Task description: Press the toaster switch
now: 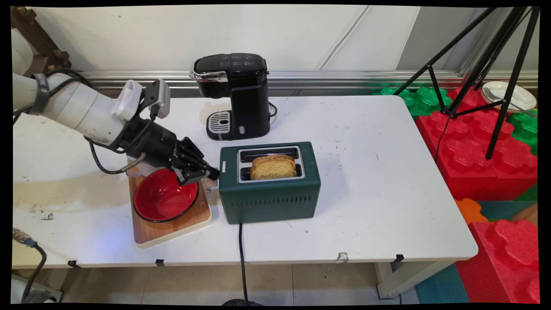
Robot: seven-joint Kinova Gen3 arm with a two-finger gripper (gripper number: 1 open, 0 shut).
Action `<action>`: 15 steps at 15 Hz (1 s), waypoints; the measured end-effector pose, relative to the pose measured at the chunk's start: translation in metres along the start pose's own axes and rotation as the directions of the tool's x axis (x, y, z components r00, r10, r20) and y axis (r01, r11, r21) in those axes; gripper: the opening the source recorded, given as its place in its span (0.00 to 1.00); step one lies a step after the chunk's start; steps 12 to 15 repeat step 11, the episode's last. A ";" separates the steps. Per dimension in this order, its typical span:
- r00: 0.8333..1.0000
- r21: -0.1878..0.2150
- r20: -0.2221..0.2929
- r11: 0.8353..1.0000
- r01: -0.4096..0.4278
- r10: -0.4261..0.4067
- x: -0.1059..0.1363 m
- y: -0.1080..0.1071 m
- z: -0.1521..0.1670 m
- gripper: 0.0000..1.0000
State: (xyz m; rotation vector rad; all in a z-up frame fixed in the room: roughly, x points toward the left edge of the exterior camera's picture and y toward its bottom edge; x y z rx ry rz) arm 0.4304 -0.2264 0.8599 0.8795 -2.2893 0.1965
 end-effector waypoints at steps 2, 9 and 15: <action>1.000 -0.018 0.009 1.000 -0.019 0.019 0.007 -0.016 0.009 0.00; 0.999 -0.017 0.036 1.000 -0.014 0.014 -0.010 -0.012 0.015 0.00; 0.999 -0.018 0.042 1.000 -0.014 0.015 -0.013 -0.011 0.015 0.00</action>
